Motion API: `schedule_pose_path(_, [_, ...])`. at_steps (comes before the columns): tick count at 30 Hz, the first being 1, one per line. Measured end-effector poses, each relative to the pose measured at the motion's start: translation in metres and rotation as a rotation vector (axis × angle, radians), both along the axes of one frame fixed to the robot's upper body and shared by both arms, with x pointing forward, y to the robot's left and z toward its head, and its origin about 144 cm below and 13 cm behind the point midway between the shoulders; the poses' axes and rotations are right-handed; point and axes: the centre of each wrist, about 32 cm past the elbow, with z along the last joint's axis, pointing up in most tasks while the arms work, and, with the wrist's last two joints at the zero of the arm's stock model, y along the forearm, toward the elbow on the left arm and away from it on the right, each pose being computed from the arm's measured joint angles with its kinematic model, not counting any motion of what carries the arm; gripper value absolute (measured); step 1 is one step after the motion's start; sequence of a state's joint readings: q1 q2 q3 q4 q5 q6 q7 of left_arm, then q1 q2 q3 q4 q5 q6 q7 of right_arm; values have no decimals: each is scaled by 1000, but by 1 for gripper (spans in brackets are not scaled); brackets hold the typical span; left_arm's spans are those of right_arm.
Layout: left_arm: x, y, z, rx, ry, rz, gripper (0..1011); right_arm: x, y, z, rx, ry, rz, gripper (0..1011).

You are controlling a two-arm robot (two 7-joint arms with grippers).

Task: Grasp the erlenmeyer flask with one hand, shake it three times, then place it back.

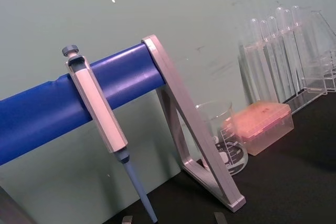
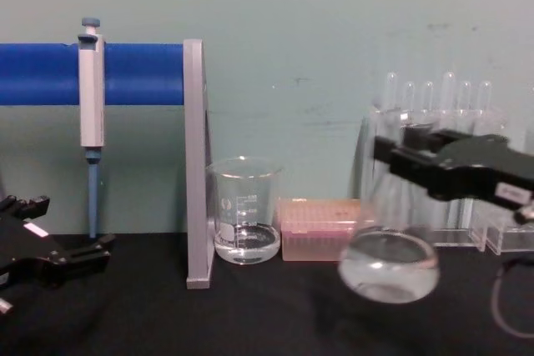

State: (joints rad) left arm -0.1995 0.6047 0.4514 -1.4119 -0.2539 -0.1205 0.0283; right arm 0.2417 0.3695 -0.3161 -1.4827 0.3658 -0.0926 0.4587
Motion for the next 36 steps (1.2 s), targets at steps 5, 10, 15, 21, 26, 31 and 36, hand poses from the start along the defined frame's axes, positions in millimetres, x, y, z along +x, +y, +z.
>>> schedule_pose_path(5, [0, 0, 0, 0, 0, 0, 1001, 5, 13, -1, -3, 7, 105, 449])
schedule_pose_path(10, [0, 0, 0, 0, 0, 0, 1001, 9, 21, -3, -8, 11, 182, 450])
schedule_pose_path(15, [0, 0, 0, 0, 0, 0, 1001, 12, 22, -4, -12, 21, 230, 450])
schedule_pose_path(21, [0, 0, 0, 0, 0, 0, 1001, 14, 22, -5, -17, 28, 260, 449])
schedule_pose_path(26, [0, 0, 0, 0, 0, 0, 1001, 16, 22, -5, -21, 30, 269, 449])
schedule_pose_path(31, [0, 0, 0, 0, 0, 0, 1001, 17, 21, -6, -25, 32, 279, 449])
schedule_pose_path(36, [0, 0, 0, 0, 0, 0, 1001, 21, 19, -11, -24, 40, 291, 449])
